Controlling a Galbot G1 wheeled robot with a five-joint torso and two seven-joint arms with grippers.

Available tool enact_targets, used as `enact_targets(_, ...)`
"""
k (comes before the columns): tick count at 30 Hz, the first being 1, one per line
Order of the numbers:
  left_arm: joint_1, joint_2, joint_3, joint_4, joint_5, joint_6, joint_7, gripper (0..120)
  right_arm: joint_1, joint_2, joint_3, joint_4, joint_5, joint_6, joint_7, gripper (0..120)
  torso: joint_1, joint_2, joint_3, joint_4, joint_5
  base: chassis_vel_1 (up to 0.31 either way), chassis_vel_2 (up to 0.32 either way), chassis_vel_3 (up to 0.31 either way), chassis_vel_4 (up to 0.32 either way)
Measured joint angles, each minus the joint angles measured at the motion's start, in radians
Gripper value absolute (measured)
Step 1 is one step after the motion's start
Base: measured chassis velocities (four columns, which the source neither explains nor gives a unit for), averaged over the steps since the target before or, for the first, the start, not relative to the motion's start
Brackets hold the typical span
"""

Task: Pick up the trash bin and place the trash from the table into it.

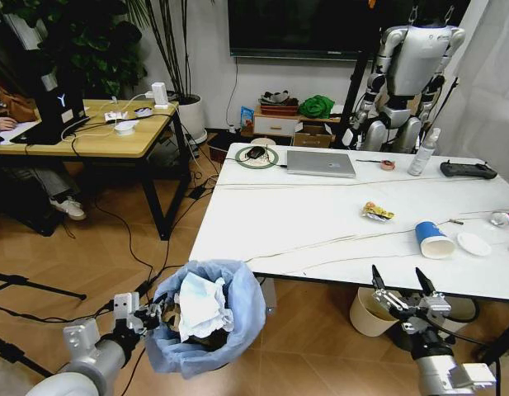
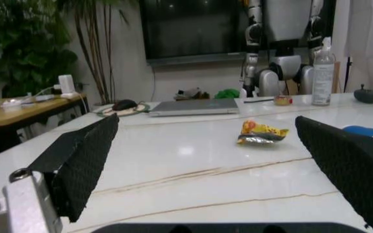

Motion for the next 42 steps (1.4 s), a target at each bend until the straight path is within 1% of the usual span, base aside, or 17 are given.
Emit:
enact_targets(13, 0.055, -0.047, 0.025, -0.016, 0.019, -0.008, 0.007, 0, 0.043, 0.066, -0.027, -0.019, 0.007, -0.013, -0.005, 100, 0.0, 0.0, 0.0, 0.0001, 0.0, 0.0, 0.0, 0.0, 0.0)
enact_targets(26, 0.059, -0.039, 0.034, -0.037, 0.026, -0.015, 0.018, 0, 0.036, 0.122, -0.029, -0.034, -0.01, 0.007, -0.028, 100, 0.0, 0.0, 0.0, 0.0001, 0.0, -0.008, -0.009, 0.01, 0.007)
enact_targets(32, 0.058, -0.038, 0.047, -0.035, 0.037, -0.021, 0.027, 0, 0.022, 0.127, -0.024, -0.032, -0.015, 0.015, -0.033, 100, 0.0, 0.0, 0.0, -0.0003, 0.0001, -0.082, -0.071, 0.068, 0.055)
enact_targets(42, 0.055, -0.032, 0.056, -0.036, 0.04, -0.023, 0.029, 0, 0.007, 0.134, -0.018, -0.019, -0.022, 0.02, -0.034, 100, 0.0, 0.0, 0.0, 0.0, 0.0, -0.043, -0.058, 0.049, 0.06)
